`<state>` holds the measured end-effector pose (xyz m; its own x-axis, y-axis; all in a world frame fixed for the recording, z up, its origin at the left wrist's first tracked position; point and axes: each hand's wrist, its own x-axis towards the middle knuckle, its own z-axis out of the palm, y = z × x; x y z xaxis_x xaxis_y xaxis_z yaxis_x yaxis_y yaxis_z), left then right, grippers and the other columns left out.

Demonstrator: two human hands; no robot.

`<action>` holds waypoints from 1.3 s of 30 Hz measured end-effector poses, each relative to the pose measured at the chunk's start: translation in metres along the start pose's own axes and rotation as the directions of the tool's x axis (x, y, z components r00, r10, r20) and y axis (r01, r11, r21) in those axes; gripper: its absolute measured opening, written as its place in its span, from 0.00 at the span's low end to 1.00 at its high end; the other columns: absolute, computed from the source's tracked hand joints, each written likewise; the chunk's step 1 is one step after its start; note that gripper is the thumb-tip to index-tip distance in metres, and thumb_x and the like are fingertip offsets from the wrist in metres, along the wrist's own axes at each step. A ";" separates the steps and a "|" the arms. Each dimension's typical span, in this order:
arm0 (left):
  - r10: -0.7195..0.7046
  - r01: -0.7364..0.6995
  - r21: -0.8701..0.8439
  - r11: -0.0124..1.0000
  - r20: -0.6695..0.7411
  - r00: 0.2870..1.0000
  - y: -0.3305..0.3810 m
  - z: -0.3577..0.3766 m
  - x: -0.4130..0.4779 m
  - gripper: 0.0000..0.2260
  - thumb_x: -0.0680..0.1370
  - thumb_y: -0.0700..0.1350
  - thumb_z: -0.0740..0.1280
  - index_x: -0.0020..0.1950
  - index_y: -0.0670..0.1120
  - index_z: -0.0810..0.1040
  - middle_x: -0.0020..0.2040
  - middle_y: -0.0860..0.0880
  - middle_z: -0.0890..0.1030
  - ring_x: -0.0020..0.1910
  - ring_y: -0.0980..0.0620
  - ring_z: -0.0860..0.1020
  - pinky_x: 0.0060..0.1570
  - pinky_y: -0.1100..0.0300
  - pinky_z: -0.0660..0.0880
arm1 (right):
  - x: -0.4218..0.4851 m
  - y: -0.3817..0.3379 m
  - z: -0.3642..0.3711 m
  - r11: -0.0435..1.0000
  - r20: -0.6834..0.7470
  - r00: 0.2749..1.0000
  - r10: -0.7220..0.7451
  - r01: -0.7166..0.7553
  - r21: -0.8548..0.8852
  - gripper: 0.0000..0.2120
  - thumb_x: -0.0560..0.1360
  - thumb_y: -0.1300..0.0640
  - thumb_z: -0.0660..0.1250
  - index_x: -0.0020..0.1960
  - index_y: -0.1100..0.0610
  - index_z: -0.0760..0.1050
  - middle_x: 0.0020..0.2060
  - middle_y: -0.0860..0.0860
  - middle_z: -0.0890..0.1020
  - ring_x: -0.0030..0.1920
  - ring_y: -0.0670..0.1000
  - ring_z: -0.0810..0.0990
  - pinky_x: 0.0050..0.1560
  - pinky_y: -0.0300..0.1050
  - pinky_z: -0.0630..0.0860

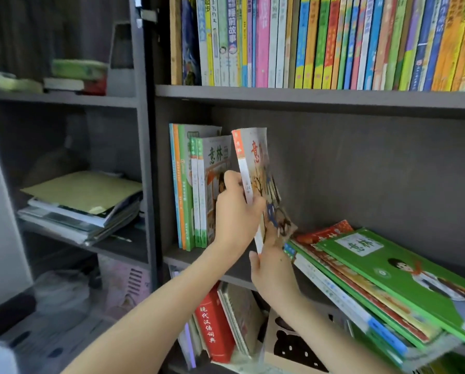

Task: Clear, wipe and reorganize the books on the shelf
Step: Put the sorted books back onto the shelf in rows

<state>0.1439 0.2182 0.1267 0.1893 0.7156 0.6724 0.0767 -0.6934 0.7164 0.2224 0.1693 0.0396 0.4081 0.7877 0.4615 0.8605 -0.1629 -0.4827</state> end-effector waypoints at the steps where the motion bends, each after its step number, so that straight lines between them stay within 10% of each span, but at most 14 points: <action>1: 0.005 -0.005 0.019 1.000 0.005 1.000 -0.004 -0.002 0.002 0.12 0.77 0.39 0.66 0.53 0.47 0.64 0.51 0.49 0.81 0.43 0.55 0.80 0.33 0.67 0.77 | 0.009 -0.002 0.007 0.995 0.037 0.999 0.015 -0.018 0.099 0.35 0.81 0.56 0.59 0.78 0.59 0.40 0.76 0.58 0.60 0.70 0.55 0.69 0.68 0.46 0.68; 8: -0.104 0.103 0.229 0.968 -0.007 0.995 -0.048 -0.015 0.024 0.10 0.79 0.38 0.63 0.55 0.45 0.64 0.54 0.43 0.79 0.43 0.54 0.77 0.28 0.71 0.71 | 0.049 -0.017 0.055 0.961 0.357 0.934 -0.008 -0.092 0.261 0.38 0.81 0.55 0.59 0.77 0.58 0.34 0.76 0.57 0.58 0.71 0.55 0.67 0.69 0.47 0.65; 15: -0.152 0.099 0.547 0.831 0.053 0.987 -0.066 -0.030 0.059 0.06 0.80 0.38 0.63 0.55 0.39 0.69 0.45 0.42 0.78 0.40 0.47 0.77 0.27 0.64 0.66 | 0.089 -0.021 0.087 0.954 0.348 0.937 0.020 -0.122 0.274 0.40 0.79 0.57 0.63 0.78 0.57 0.37 0.78 0.57 0.50 0.76 0.57 0.57 0.72 0.47 0.57; 25: -0.202 0.150 0.539 0.829 0.038 0.979 -0.082 -0.039 0.080 0.15 0.79 0.43 0.65 0.34 0.44 0.67 0.31 0.50 0.70 0.33 0.51 0.72 0.29 0.61 0.65 | 0.102 -0.021 0.094 0.995 0.424 0.905 0.042 -0.078 0.067 0.46 0.77 0.48 0.65 0.77 0.54 0.33 0.75 0.58 0.61 0.71 0.60 0.66 0.73 0.55 0.59; 33: -0.283 0.195 0.507 0.840 0.103 0.953 -0.066 -0.029 0.048 0.10 0.79 0.43 0.64 0.43 0.38 0.78 0.38 0.41 0.81 0.38 0.44 0.81 0.41 0.50 0.81 | 0.016 -0.028 0.000 0.989 0.366 0.930 0.038 0.019 -0.150 0.23 0.81 0.47 0.58 0.73 0.55 0.64 0.67 0.54 0.74 0.66 0.55 0.72 0.63 0.52 0.71; 39: -0.539 0.466 0.284 0.838 0.565 0.624 -0.034 0.015 -0.034 0.10 0.79 0.39 0.64 0.46 0.32 0.79 0.38 0.38 0.83 0.28 0.50 0.81 0.33 0.60 0.81 | -0.067 0.023 -0.120 0.904 0.177 0.977 0.122 -0.036 -0.425 0.21 0.79 0.40 0.56 0.69 0.47 0.70 0.63 0.46 0.77 0.62 0.51 0.74 0.59 0.43 0.68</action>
<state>0.1496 0.2164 0.0772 0.6302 0.7731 -0.0716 0.4306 -0.2712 0.8609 0.2515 0.0409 0.0867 0.4497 0.8545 0.2598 0.8931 -0.4285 -0.1366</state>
